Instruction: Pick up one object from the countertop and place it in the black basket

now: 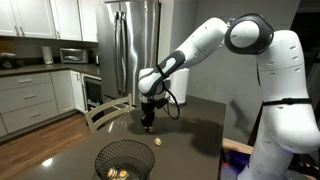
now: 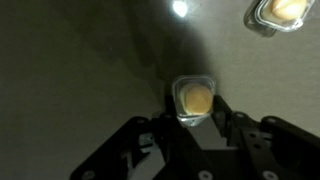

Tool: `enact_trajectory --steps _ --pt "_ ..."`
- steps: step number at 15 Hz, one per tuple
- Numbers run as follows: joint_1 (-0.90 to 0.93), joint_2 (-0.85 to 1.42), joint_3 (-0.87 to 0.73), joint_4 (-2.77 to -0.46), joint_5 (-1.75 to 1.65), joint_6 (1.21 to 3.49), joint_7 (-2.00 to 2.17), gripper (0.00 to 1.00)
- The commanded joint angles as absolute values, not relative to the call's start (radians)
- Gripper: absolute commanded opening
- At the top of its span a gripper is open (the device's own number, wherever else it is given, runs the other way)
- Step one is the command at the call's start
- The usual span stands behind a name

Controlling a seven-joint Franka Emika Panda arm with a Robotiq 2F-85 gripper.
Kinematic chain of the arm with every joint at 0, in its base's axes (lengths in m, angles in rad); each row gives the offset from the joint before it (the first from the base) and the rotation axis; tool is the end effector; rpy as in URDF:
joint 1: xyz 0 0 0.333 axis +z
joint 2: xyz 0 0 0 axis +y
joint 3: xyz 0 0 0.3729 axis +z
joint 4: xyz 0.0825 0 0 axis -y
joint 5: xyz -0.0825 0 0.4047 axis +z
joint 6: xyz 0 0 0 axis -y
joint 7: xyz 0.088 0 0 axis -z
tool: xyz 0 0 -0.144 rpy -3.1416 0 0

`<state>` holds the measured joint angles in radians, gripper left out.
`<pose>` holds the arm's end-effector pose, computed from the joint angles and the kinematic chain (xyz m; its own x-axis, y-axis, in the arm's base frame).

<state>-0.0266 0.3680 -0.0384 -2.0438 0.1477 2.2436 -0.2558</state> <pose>0.6049 -0.0305 0.2484 0.9848 0.0983 -0.1435 0.0805 -0.9889 -0.1248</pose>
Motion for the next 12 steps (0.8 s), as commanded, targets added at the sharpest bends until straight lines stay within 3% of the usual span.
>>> enact_trajectory --steps 1,5,12 --pt "-0.038 0.37 -0.027 -2.025 0.117 2.222 -0.201 0.12" --pt "-0.029 0.353 -0.03 -2.029 0.104 2.203 -0.161 0.04" --pt "0.007 0.279 -0.021 -2.038 0.034 2.104 -0.064 0.06"
